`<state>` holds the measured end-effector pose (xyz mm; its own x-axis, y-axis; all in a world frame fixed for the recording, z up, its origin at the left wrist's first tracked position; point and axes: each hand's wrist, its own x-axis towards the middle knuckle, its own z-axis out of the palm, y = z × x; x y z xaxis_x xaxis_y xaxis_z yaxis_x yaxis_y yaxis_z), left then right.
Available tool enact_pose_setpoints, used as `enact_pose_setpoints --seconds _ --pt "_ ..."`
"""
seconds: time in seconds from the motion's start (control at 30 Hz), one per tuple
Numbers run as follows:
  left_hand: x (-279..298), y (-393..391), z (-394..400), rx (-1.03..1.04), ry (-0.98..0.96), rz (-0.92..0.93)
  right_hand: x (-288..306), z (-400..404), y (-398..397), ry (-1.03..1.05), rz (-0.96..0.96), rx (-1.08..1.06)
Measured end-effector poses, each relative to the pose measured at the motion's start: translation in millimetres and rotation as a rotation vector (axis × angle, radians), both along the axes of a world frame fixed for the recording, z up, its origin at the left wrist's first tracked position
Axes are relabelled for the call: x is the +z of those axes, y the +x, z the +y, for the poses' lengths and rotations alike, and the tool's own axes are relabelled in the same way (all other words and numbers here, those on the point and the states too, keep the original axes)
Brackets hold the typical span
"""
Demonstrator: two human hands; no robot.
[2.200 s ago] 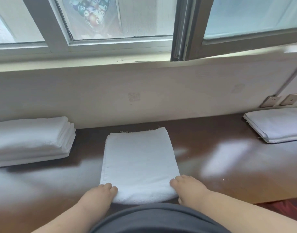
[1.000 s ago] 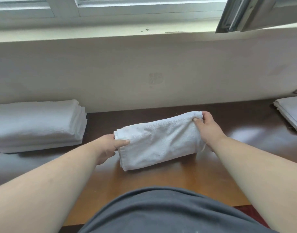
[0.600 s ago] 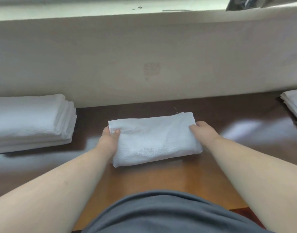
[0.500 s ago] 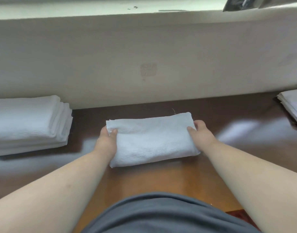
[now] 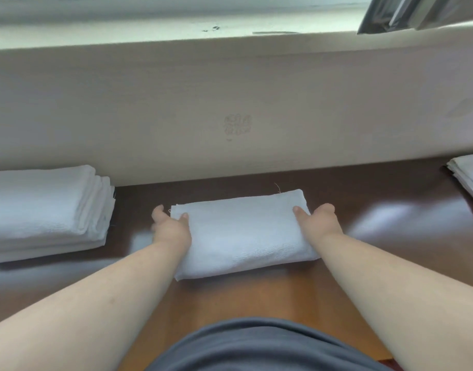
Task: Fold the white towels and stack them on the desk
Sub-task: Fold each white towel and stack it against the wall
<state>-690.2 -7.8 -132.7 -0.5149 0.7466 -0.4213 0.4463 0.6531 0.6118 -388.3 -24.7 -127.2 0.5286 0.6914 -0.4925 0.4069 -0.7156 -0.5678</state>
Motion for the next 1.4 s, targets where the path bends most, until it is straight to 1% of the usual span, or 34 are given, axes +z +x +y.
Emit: enact_pose_setpoints --seconds 0.03,0.07,0.1,0.13,0.17,0.2,0.23,0.27,0.3,0.37,0.43,0.5,0.53,0.57,0.6,0.63,0.67,0.7,0.73,0.77,0.83,0.9,0.93,1.0,1.03,1.1,1.13,1.2,1.4 --pt "6 6 -6 -0.041 0.109 0.146 3 -3 -4 0.067 -0.034 -0.013" --pt "9 12 -13 -0.187 0.292 0.326 5 -7 -9 0.192 -0.139 0.011" --pt "10 20 -21 -0.438 0.480 0.467 6 -12 -18 0.354 -0.291 0.095" --pt "8 28 -30 -0.738 0.589 0.590 7 -16 -29 0.519 -0.429 0.264" --pt "5 36 -39 -1.010 0.570 0.655 6 -18 -40 0.613 -0.522 0.525" --pt "1 44 -45 -1.192 0.475 0.689 1 -21 -49 0.618 -0.555 0.822" --pt "-7 49 -48 -1.271 0.322 0.703 -4 -23 -56 0.531 -0.560 1.049" --pt "-14 49 -47 -1.264 0.164 0.701 -11 -25 -58 0.384 -0.561 1.153" --pt "-21 46 -44 -1.216 0.056 0.698 -17 -23 -55 0.253 -0.570 1.150" --pt "-30 33 -33 -1.125 0.006 0.730 -27 -16 -43 0.110 -0.601 1.072" --pt "-33 15 -24 -1.092 -0.014 0.735 -29 -8 -35 0.070 -0.645 1.030" --pt "-34 3 -18 -1.064 -0.033 0.713 -27 1 -27 0.018 -0.617 0.910" --pt "-34 1 -17 -1.029 -0.046 0.689 -27 4 -21 -0.012 -0.565 0.802" --pt "-34 1 -19 -0.963 -0.067 0.644 -25 5 -15 -0.026 -0.472 0.664" --pt "-35 1 -22 -0.856 -0.082 0.585 -24 5 -7 -0.021 -0.335 0.510" --pt "-35 3 -26 -0.703 -0.087 0.509 -23 5 1 0.001 -0.188 0.370" --pt "-34 4 -30 -0.527 -0.086 0.405 -22 4 8 0.016 -0.084 0.281" --pt "-32 3 -32 -0.360 -0.078 0.292 -21 3 12 0.010 -0.020 0.232" --pt "-30 3 -34 -0.245 -0.071 0.230 -20 1 15 -0.006 0.034 0.196" --pt "-28 1 -33 -0.176 -0.098 0.216 -19 0 15 -0.028 0.094 0.149" --pt "-23 -3 -27 -0.065 -0.229 0.160 -15 0 13 -0.071 0.247 0.009" --pt "-19 -5 -21 0.046 -0.339 -0.018 -13 0 14 -0.105 0.448 -0.140" --pt "-17 -4 -19 0.066 -0.362 -0.102 -11 1 14 -0.126 0.545 -0.192" --pt "-13 -6 -17 0.057 -0.381 -0.231 -8 4 16 -0.181 0.673 -0.227" --pt "-12 -7 -16 0.061 -0.384 -0.314 -7 5 17 -0.214 0.709 -0.220" --pt "-8 -10 -17 0.089 -0.405 -0.549 -4 6 22 -0.255 0.762 -0.216" --pt "-5 -12 -18 0.094 -0.417 -0.627 -2 6 24 -0.261 0.783 -0.220" --pt "3 -14 -21 0.101 -0.431 -0.693 6 5 27 -0.258 0.813 -0.222" --pt "49 -31 -43 0.122 -0.483 -0.726 46 -10 18 -0.181 0.894 -0.141"
